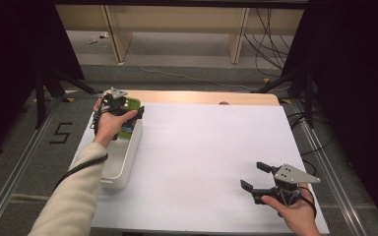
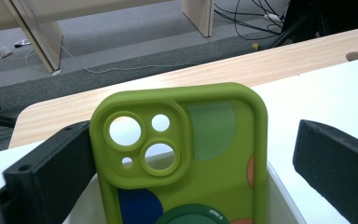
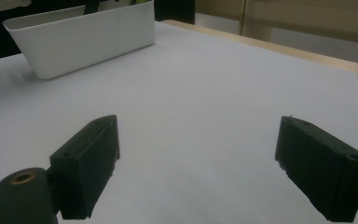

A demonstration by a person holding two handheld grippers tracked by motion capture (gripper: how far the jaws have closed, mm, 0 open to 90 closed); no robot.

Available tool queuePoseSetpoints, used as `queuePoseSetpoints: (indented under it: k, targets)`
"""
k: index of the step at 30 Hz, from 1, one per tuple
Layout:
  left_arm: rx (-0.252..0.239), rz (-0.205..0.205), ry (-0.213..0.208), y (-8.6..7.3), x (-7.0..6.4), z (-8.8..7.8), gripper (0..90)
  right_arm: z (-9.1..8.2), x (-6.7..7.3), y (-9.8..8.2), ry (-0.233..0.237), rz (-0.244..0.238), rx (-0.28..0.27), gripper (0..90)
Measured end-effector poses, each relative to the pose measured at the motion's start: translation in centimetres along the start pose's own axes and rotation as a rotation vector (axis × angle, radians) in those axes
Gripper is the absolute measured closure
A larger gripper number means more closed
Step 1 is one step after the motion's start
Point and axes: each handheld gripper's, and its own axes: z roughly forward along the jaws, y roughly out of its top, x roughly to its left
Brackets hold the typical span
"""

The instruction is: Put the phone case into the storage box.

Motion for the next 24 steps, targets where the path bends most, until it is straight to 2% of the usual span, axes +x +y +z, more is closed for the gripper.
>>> queuePoseSetpoints:
  k: [24]
  targets:
    - [-0.038, 0.003, -0.006, 0.81, -0.26, -0.45, 0.0, 0.03, 0.02, 0.0, 0.005, 0.005, 0.0, 14.9]
